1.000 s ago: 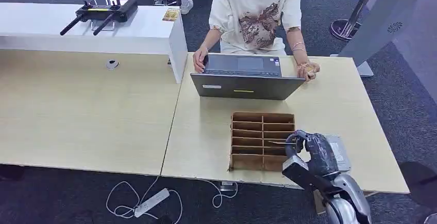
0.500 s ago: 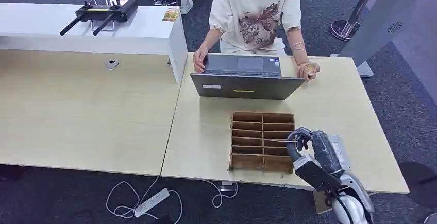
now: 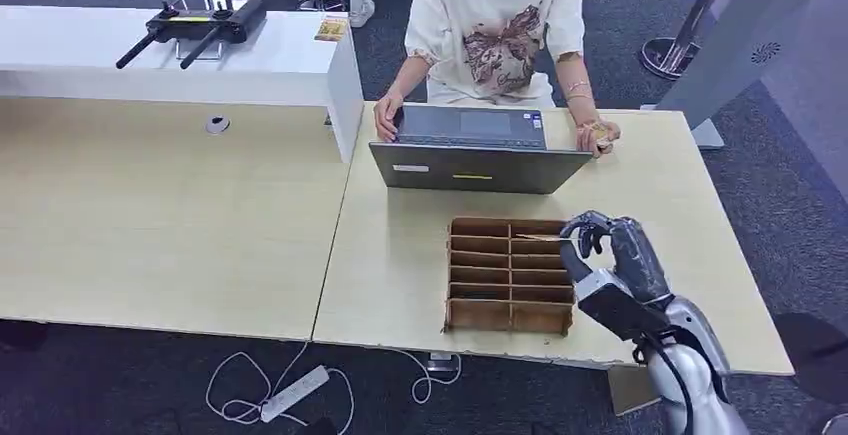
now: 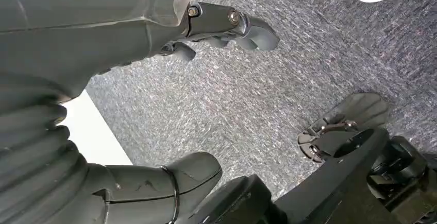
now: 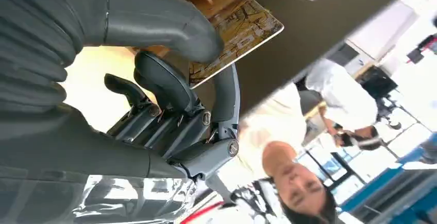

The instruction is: Pass the card to the sensor for recognition and then transmit it.

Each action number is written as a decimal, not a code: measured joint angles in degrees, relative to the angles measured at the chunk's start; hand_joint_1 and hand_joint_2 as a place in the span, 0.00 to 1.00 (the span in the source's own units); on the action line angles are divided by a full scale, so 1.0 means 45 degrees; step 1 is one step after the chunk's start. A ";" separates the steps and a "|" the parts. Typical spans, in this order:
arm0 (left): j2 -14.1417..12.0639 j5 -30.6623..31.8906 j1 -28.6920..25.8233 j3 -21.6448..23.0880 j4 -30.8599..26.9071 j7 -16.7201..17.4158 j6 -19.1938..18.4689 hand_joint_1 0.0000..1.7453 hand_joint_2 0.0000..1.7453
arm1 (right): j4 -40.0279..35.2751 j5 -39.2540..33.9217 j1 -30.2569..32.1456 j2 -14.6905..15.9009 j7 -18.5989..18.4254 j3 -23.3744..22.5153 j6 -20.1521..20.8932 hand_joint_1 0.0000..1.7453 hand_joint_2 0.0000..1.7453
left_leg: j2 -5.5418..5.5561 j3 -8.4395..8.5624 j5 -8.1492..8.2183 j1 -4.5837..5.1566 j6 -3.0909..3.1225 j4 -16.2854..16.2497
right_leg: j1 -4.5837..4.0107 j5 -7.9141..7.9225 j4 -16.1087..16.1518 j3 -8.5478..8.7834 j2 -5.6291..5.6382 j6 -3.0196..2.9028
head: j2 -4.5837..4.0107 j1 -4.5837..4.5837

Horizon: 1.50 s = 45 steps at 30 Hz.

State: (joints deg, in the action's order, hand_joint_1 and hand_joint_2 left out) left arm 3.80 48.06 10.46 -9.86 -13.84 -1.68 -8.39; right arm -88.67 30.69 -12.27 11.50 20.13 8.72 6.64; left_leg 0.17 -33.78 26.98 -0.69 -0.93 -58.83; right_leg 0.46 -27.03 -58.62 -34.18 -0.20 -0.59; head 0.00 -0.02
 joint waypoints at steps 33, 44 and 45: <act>0.0223 0.0772 0.0394 -0.0350 -0.0068 0.0136 -0.0423 0.00 1.00 | 0.4888 0.0505 -0.7640 -0.1341 -0.1244 0.2224 -0.0462 1.00 1.00 | 0.0005 -0.0003 -0.0017 0.0000 -0.0006 -0.0001 | 0.0000 0.0016 -0.0010 0.0001 -0.0002 -0.0004 | 0.0000 0.0005; 0.0301 0.0947 0.0457 -0.0354 -0.0136 0.0253 -0.0515 0.00 1.00 | 0.8778 0.1001 -1.0597 -0.2424 -0.2240 0.2666 -0.0559 1.00 1.00 | 0.0007 -0.0002 -0.0028 -0.0004 -0.0020 -0.0002 | -0.0002 0.0018 -0.0014 -0.0003 -0.0001 -0.0005 | 0.0000 0.0005; 0.0301 0.0947 0.0463 -0.0355 -0.0136 0.0257 -0.0525 0.00 1.00 | 0.9152 0.1069 -1.0868 -0.2526 -0.2366 0.2696 -0.0563 1.00 1.00 | 0.0008 -0.0003 -0.0028 -0.0004 -0.0021 -0.0003 | -0.0003 0.0018 -0.0014 -0.0004 -0.0002 -0.0005 | 0.0000 0.0005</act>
State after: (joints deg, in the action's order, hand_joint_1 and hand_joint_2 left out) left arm 5.16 52.33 12.54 -11.45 -14.45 -0.52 -10.75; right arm -47.49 35.50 -61.17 0.13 9.48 20.85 4.11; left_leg 0.20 -33.79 26.85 -0.71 -1.03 -58.84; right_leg 0.45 -26.95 -58.68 -34.19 -0.21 -0.61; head 0.00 0.00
